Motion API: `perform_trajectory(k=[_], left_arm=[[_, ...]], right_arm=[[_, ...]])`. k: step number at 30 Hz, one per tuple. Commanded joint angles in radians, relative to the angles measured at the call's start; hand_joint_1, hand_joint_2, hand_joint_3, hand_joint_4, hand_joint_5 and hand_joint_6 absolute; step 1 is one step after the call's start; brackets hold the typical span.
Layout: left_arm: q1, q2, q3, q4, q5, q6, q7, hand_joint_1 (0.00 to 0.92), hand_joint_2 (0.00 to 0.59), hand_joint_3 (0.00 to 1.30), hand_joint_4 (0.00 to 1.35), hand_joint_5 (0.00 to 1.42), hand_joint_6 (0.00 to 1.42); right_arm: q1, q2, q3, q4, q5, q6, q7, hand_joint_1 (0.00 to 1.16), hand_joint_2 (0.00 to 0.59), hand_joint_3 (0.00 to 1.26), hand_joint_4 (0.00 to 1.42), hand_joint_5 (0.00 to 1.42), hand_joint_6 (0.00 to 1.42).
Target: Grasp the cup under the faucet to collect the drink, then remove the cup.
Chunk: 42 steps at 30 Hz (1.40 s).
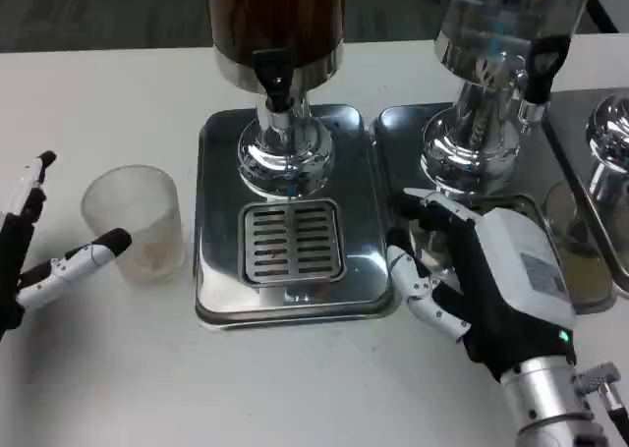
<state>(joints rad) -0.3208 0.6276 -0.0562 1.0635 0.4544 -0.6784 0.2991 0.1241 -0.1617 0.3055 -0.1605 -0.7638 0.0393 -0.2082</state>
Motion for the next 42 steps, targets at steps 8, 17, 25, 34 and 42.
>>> perform_trajectory(k=[8,17,25,34,42], left_arm=[[-0.091,0.02,-0.065,0.09,0.029,0.033,0.006,0.078,0.0,0.0,0.0,0.13,0.19],[-0.15,0.014,-0.111,0.13,0.046,0.038,0.015,0.08,0.0,0.0,0.0,0.13,0.2],[-0.178,0.005,-0.141,0.148,0.045,0.034,0.014,0.08,0.0,0.0,0.0,0.13,0.2],[-0.191,-0.01,-0.162,0.172,0.038,0.022,0.017,0.093,0.0,0.0,0.0,0.13,0.21],[-0.186,-0.036,-0.158,0.183,0.03,0.011,0.089,0.112,0.003,0.0,0.0,0.16,0.25]], right_arm=[[-0.011,0.009,0.012,-0.008,-0.01,0.001,-0.022,0.23,0.438,0.35,0.35,0.36,0.29],[-0.015,0.01,0.018,-0.011,-0.007,-0.002,-0.023,0.24,0.436,0.37,0.36,0.36,0.29],[-0.016,0.008,0.019,-0.019,-0.008,0.002,-0.017,0.25,0.436,0.37,0.36,0.37,0.29],[-0.01,0.006,0.019,-0.033,-0.01,0.007,-0.01,0.25,0.436,0.38,0.36,0.37,0.29],[0.0,0.001,0.019,-0.043,-0.008,0.013,0.001,0.25,0.436,0.38,0.36,0.37,0.29]])
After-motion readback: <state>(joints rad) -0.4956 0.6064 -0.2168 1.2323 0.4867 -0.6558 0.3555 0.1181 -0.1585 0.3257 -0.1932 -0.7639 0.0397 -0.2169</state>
